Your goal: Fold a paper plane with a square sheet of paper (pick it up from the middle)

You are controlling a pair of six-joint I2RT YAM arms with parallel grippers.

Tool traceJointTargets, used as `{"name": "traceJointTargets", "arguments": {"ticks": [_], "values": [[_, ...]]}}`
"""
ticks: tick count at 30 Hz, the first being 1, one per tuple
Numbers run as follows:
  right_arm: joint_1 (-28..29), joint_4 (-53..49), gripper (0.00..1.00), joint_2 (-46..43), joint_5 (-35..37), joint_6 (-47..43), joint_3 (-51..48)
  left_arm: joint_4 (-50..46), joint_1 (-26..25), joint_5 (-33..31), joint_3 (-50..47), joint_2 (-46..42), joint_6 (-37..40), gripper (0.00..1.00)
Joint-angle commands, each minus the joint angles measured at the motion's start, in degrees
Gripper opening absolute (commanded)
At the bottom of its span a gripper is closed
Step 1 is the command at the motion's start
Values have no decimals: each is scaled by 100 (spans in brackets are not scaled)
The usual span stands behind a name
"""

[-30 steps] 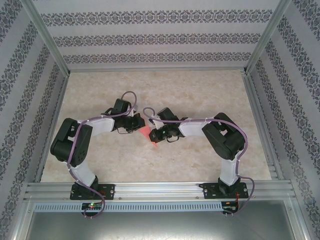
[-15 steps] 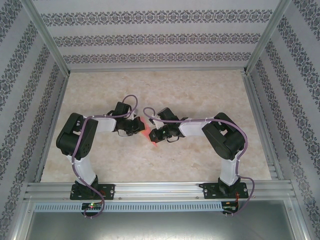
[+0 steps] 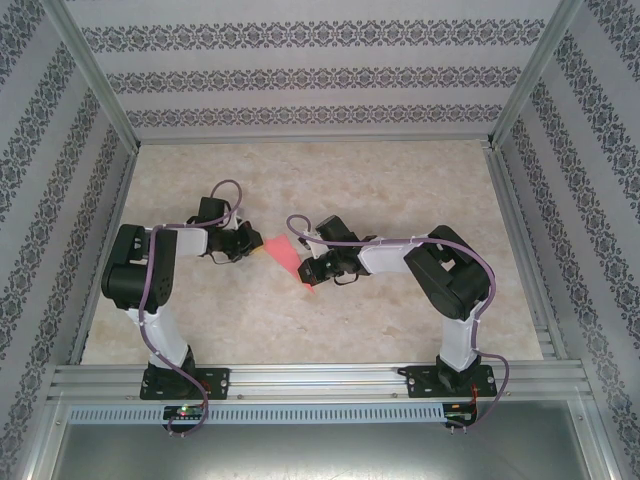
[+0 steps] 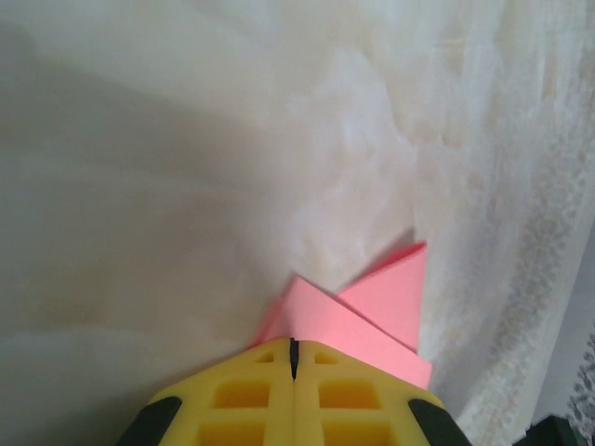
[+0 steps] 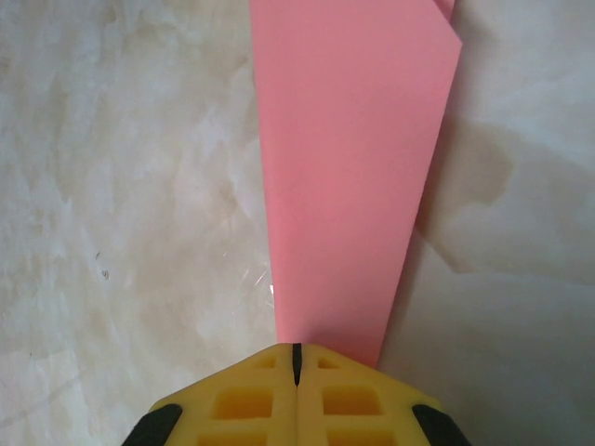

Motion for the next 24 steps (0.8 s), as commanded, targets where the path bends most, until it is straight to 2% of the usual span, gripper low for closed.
{"name": "traceJointTargets", "arguments": {"ticks": [1,5,12,18,24], "values": [[-82,-1408,0,536,718,15,-420,-214,289,-771,115,-80,198,0],[-71,-1418,0,505,680,25,-418,-104,96,-541,-45,-584,-27,0],[-76,-1462,0,492,650,3,-343,-21,-576,-705,-221,-1121,-171,0],[-79,-1361,0,384,497,15,-317,-29,-999,-490,-14,-658,-131,0],[-90,-1073,0,121,163,-19,-138,-24,-1032,-505,-53,-246,-62,0]]}}
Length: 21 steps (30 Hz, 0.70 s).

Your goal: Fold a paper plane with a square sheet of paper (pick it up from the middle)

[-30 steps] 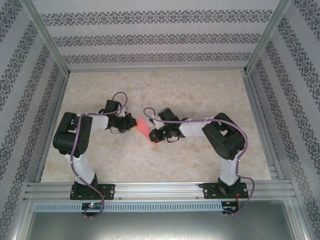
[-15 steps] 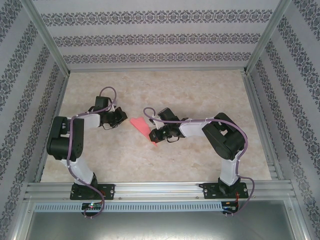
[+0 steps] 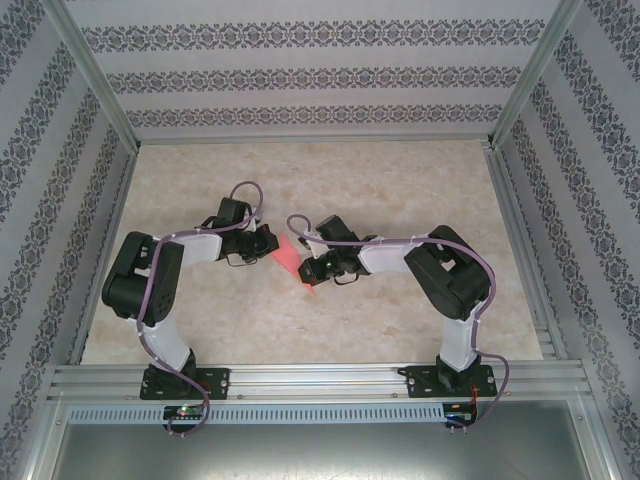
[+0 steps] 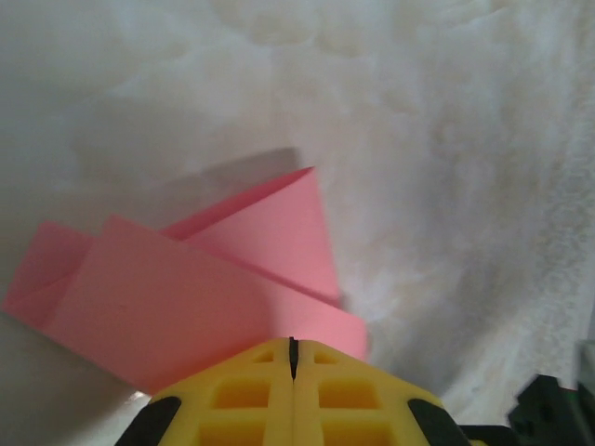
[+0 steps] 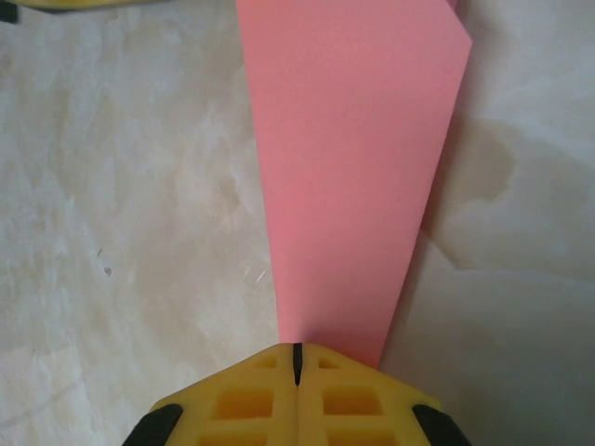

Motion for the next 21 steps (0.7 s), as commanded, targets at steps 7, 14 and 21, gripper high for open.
{"name": "traceJointTargets", "arguments": {"ticks": [7,14,21], "values": [[-69,-728,0,-61,-220,61,324,30,-22,-51,-140,272,61,0],[21,-788,0,469,-272,75,1179,56,-19,-135,-281,347,138,0],[42,-847,0,912,-293,27,1642,105,-19,-150,-320,442,117,0]]}}
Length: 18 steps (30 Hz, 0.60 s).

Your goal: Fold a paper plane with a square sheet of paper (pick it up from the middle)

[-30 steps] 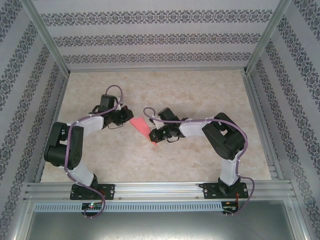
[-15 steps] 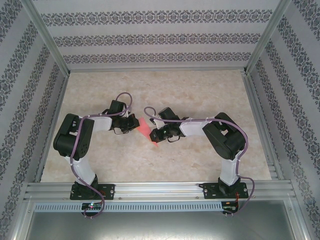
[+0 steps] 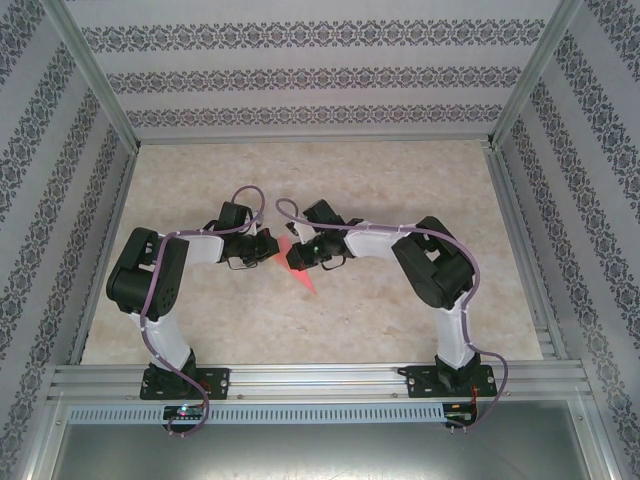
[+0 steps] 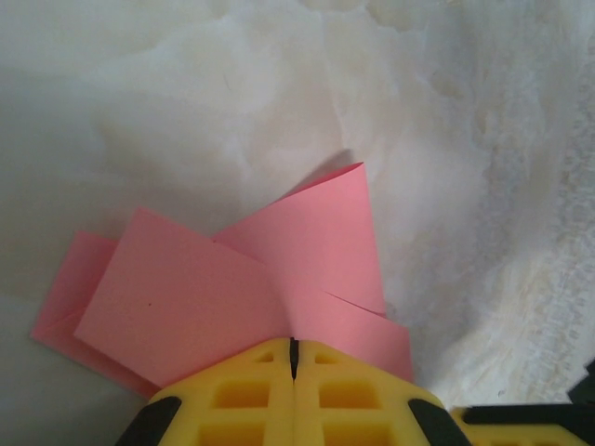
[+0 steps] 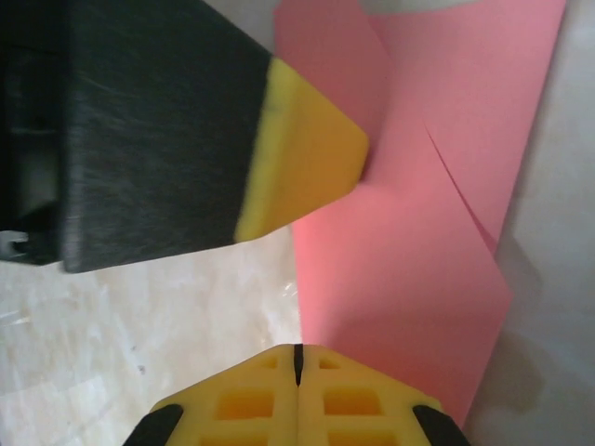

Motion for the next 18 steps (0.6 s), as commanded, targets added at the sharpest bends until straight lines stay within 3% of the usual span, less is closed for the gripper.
{"name": "traceJointTargets", "arguments": {"ticks": [1,18], "values": [[74,-140,0,189,-104,10,242,-192,-20,-206,-181,273,96,0],[127,-302,0,486,-167,-197,467,-569,-11,-506,-176,395,22,0]]}}
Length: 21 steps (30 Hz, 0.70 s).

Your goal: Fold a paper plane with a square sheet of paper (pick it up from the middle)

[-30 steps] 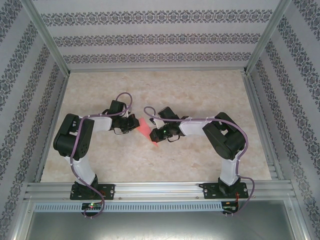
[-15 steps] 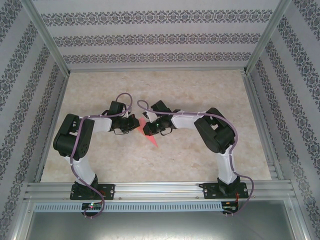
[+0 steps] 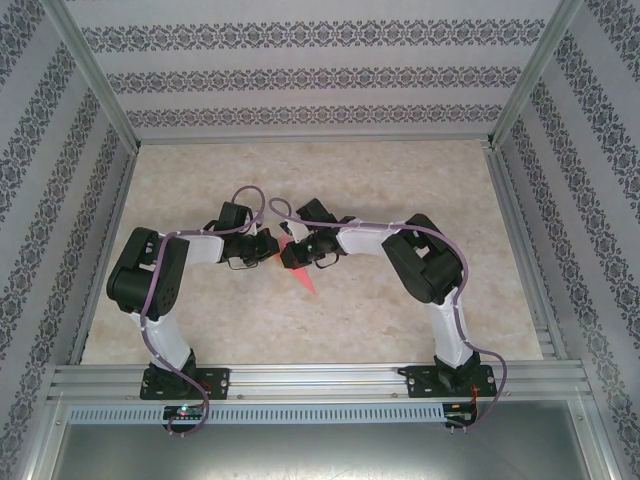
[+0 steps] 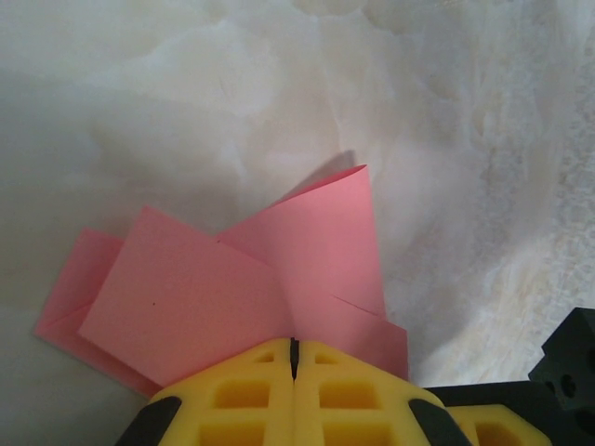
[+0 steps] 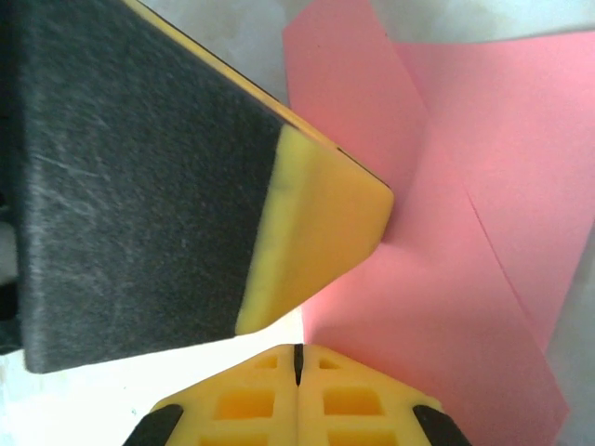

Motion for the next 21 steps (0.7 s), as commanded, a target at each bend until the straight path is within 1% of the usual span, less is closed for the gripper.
{"name": "traceJointTargets", "arguments": {"ticks": [1,12,21], "values": [[54,-204,0,33,-99,-175,-113,-632,-16,-538,-180,383,-8,0],[-32,216,0,-978,-228,-334,-2056,-603,70,-573,-241,495,-15,0],[-171,888,0,-1863,-75,3,-3606,-634,85,-526,-142,448,64,0]]}}
